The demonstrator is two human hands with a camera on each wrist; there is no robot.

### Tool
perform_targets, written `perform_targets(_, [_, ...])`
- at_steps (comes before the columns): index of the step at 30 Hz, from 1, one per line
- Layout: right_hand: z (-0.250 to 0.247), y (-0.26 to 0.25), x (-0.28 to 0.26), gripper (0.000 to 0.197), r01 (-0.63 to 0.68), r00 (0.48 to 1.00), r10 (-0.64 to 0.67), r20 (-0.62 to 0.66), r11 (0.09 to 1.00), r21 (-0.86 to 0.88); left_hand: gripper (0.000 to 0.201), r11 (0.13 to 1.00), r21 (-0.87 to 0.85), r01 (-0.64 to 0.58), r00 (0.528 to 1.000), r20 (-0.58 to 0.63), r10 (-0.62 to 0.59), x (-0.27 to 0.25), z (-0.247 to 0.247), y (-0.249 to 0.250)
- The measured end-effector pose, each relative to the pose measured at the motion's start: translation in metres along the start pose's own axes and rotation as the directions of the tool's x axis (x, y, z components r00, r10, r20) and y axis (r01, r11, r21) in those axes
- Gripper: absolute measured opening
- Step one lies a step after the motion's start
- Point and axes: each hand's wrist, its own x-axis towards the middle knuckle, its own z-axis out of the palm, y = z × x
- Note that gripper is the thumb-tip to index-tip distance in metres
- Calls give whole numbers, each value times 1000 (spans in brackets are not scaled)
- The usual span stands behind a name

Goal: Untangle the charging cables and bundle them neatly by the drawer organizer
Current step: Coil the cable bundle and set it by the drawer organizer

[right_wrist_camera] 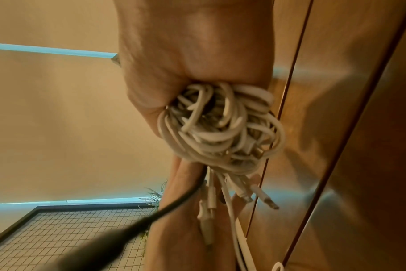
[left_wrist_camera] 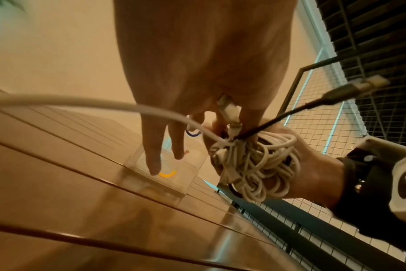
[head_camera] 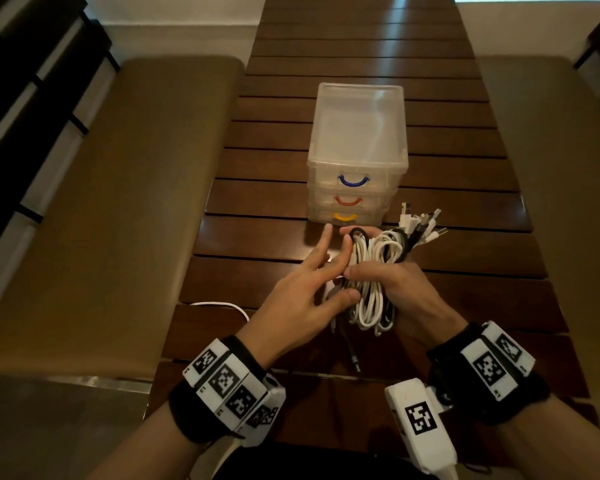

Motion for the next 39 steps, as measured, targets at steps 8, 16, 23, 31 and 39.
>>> perform_targets(8, [-1,10,-1,36,-75,997,71,-33,987,-145,84,984,158,82,996,-35,-77,-2,2,7])
perform_targets(16, [5,-9,13,17,-101,992,110,-54,985,140,58,844,-364,394,906,307,-291,-14,-13,6])
perform_targets(23, [14,-20,11,52,-72,994,86,-68,979,193,42,910,-341,237,971,96,-217,-46,-14,-1])
perform_targets(31, [24,-4,11,38,259,936,-322,-141,903,-342,86,990,8,140,980,-147,-137,-43,-22,32])
perform_targets(39, [29,-24,-4,48,74,995,-75,-69,997,-7,50,987,-18,161,985,65,-159,-34,-6,23])
